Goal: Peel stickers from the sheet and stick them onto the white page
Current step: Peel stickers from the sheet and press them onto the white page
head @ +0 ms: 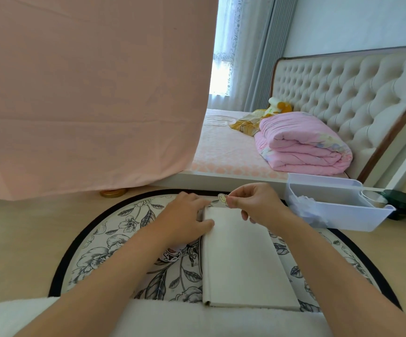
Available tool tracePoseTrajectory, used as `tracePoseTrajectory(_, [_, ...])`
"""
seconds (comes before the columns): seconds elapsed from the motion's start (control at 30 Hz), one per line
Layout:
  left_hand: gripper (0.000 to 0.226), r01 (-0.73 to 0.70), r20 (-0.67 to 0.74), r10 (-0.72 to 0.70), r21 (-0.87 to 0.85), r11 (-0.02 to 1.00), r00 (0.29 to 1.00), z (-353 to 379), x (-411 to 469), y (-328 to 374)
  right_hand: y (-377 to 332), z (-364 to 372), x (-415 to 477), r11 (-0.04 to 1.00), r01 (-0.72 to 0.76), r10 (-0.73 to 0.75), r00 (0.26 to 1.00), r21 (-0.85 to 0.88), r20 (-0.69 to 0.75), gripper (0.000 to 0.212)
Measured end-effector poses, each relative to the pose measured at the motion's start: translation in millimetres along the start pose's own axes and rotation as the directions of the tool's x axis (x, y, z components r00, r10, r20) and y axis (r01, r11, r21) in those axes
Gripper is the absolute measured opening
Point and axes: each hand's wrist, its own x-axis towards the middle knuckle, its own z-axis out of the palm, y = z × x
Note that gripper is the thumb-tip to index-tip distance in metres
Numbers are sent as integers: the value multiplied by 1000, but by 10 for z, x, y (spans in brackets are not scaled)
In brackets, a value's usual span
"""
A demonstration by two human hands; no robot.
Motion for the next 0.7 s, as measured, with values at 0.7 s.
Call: tracePoseTrajectory(0.7, [47, -25, -69, 19, -88, 996, 997, 166, 110, -155, -142, 188, 478, 840, -2, 249, 889, -542, 384, 23])
